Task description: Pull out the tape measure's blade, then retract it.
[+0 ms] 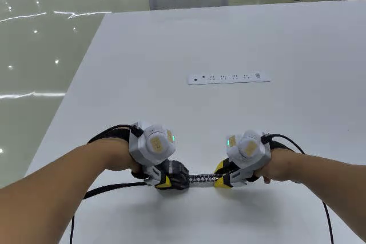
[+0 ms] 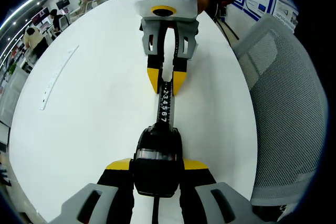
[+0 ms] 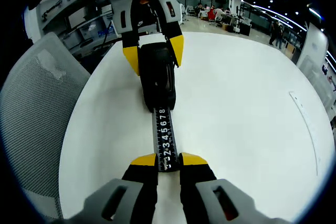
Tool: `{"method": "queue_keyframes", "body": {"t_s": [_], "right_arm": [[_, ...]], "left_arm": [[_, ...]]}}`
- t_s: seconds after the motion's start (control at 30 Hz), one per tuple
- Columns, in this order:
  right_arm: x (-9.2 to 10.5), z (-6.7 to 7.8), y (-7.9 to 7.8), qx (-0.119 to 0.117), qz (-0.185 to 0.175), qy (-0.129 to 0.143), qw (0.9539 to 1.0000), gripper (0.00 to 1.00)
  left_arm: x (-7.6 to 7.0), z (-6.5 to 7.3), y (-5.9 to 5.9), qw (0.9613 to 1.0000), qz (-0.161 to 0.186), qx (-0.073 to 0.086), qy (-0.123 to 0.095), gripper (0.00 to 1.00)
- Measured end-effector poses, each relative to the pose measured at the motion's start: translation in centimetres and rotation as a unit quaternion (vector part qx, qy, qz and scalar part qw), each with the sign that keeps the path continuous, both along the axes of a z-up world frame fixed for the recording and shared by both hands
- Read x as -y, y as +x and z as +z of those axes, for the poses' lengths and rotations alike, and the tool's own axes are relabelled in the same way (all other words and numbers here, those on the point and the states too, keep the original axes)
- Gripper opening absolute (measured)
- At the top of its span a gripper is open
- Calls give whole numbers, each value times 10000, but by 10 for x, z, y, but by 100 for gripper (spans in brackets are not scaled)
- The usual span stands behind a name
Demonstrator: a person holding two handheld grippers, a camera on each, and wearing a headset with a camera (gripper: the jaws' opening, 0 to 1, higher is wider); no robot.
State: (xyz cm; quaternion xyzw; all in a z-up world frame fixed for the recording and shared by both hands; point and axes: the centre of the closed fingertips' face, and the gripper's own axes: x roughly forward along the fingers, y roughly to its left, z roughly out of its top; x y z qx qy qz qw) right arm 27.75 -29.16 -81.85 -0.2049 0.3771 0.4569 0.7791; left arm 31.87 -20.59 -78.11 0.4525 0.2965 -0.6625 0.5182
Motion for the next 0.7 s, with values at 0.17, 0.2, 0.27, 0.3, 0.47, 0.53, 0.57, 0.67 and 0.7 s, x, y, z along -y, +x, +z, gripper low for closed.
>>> {"method": "queue_keyframes", "body": {"t_s": [0.17,0.2,0.27,0.3,0.47,0.53,0.57,0.67,0.7], "right_arm": [[4,-1,-1,-14,-13,-12,10000,13],[4,-1,-2,-20,-16,-9,10000,13],[5,-1,-3,-29,-21,-14,10000,13],[5,-1,-3,-30,-17,-22,10000,13],[9,-1,-5,-13,-10,-44,10000,13],[10,-1,-6,-18,-12,-50,10000,13],[11,-1,-6,-22,-13,-53,10000,13],[13,-1,-6,-17,-23,-51,10000,13],[13,-1,-7,-13,-20,-54,10000,13]], "left_arm": [[0,0,0,10000,-1,5,1,30],[0,0,0,10000,2,6,1,30],[0,0,0,10000,10,5,1,30],[0,1,-1,10000,11,5,0,30],[0,1,-1,10000,19,1,6,30],[0,1,-1,10000,23,-2,7,30],[0,1,-1,10000,30,-5,6,30],[0,1,-1,10000,34,-8,2,30],[0,1,-1,10000,38,-10,0,30]]}}
